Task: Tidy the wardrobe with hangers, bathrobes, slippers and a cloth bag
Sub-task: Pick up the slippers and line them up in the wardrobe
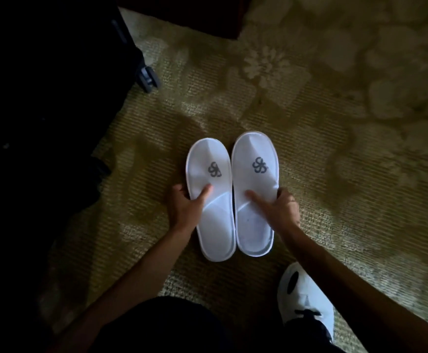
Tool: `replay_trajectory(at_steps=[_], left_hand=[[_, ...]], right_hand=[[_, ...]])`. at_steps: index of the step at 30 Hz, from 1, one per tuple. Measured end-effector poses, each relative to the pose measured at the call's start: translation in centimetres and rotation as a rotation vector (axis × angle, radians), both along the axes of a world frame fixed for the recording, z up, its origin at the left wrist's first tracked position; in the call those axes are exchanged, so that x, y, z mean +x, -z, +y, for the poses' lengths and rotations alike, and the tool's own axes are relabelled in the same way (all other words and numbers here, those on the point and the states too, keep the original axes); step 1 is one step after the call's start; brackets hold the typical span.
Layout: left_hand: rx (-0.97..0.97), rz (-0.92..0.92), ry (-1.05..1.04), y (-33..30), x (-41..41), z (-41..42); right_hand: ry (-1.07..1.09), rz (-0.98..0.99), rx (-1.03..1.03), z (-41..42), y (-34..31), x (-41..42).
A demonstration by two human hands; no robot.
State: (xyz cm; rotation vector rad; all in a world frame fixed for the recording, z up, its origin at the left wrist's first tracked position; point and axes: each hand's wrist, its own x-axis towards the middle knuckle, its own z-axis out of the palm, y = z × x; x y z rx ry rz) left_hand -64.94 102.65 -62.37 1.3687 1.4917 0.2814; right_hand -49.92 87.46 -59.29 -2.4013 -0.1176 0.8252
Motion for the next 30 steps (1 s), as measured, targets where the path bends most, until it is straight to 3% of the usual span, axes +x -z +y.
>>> replay_trajectory(at_steps=[5,7,9,12,19,25,30], left_hand=[[-0.174,-0.032,-0.055,-2.1,2.9,0.9],[-0.247,-0.122,-0.134,-4.8,4.3,1.0],[-0.279,-0.051,-0.131,-8.6,4.7,1.0],[-0.385,0.059,-0.129,-17.7,4.0,0.8],[-0.526,-0.169,-0.162,-45.1,-1.3,-2.4],[-0.524,-0.233,-0.134,-69.4,-9.0,-8.2],[-0.473,-0.286,-0.180,-81.3,-14.5,-12.3]], right_hand=[[0.049,0.076,0.070,0.8,-0.6,-0.2],[0.135,0.200,0.114,1.2,-3.0,0.2],[0.170,0.267,0.193,1.3,-7.3,0.5],[0.131,0.294,0.255,1.1,-16.8,0.8],[0.046,0.323,0.207,-0.6,-44.4,-1.5],[0.024,0.369,0.197,-4.8,-68.2,-7.0],[-0.074,0.351,0.262,-7.8,-80.7,-12.0]])
